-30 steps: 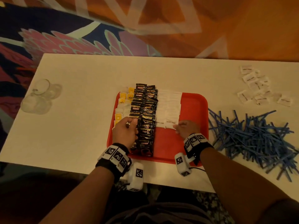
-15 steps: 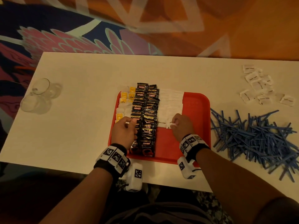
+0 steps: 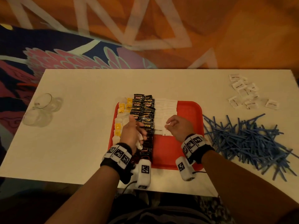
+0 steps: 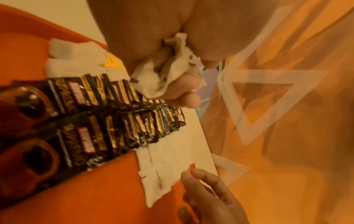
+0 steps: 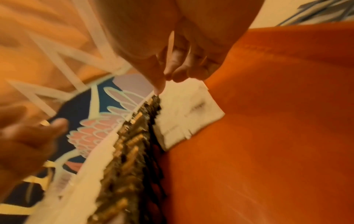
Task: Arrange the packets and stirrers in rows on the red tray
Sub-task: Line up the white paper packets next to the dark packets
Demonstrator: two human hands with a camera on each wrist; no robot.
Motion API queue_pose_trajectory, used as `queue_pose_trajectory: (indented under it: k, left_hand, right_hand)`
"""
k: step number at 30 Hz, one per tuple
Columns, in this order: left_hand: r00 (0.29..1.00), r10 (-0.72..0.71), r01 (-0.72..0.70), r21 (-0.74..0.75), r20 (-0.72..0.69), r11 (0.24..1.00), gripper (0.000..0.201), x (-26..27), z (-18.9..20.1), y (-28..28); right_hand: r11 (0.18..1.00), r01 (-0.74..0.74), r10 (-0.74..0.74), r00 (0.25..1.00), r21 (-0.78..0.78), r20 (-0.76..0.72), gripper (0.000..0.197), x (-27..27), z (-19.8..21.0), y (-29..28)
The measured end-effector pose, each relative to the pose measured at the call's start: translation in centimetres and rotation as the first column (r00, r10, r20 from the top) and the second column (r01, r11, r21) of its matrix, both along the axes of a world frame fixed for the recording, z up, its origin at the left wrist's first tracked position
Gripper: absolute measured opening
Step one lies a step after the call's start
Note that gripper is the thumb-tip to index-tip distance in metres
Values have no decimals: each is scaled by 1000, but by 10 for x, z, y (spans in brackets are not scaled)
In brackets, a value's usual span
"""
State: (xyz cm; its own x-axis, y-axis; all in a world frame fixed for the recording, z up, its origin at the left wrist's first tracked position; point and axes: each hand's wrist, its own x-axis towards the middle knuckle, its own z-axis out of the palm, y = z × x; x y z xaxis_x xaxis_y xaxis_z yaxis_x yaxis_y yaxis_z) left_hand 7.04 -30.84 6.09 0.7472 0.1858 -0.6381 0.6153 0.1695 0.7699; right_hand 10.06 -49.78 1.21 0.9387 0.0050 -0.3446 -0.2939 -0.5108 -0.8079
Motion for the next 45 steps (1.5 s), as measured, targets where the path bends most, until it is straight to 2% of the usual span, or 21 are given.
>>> queue_pose_trajectory:
  k: [5,9,11,15,19,22,24,27,30,34,38,40,43,45]
  left_hand:
    - [995,-75,80,-68,67,995,69,13,25,-31]
    - [985,-149,149,-3,92,989,79,21,35,-49]
    - [977,-175,177,-4,122,984,79,22,44,-57]
    - [967,-194,208,-70,162,976,68,18,64,-66]
    - [954,-223,244,-85,202,966,57,14,67,-62]
    - [916,-290,304,-7,277,953,37,10,68,-58]
    - [902,-298,291,70,312,954,26,11,67,-57]
    - [907,-235,211,106,350,972,20,15,68,-58]
    - [896,-226,196,116,381,974,7,16,71,-58]
    - [876,-278,230,165,395,959,9,14,71,-56]
    - [892,-248,205,149,377,967,11,13,71,-55]
    - [896,-230,196,128,379,972,10,12,71,-55]
    - [905,-192,172,88,380,981,8,11,70,-53]
    - [917,-148,133,67,370,989,33,12,71,-52]
  right_hand:
    - [973,-188,177,980,137,87,11,-2,63,7]
    - [951,-304,298,951,60,86,19,-7,95,7]
    - [958,-281,274,957,64,95,20,-7,103,3]
    - [984,-116,106,991,137,84,18,-6,119,-9]
    - [967,10,-25,998,254,58,17,-2,133,-21]
    - [962,51,-73,995,268,72,17,0,138,-27]
    - [946,96,-120,991,309,57,17,1,139,-28]
    - [918,129,-140,990,376,0,13,-2,138,-27]
    - [927,83,-89,996,365,0,15,-3,136,-28]
    - [886,123,-145,989,447,16,11,-4,141,-25]
    - [795,239,-191,971,558,-143,20,-3,139,-21]
    - [771,250,-183,968,585,-172,22,-5,137,-20]
    - [829,161,-103,985,535,-137,14,-9,135,-19]
    - [882,88,-58,995,462,-80,27,-10,131,-19]
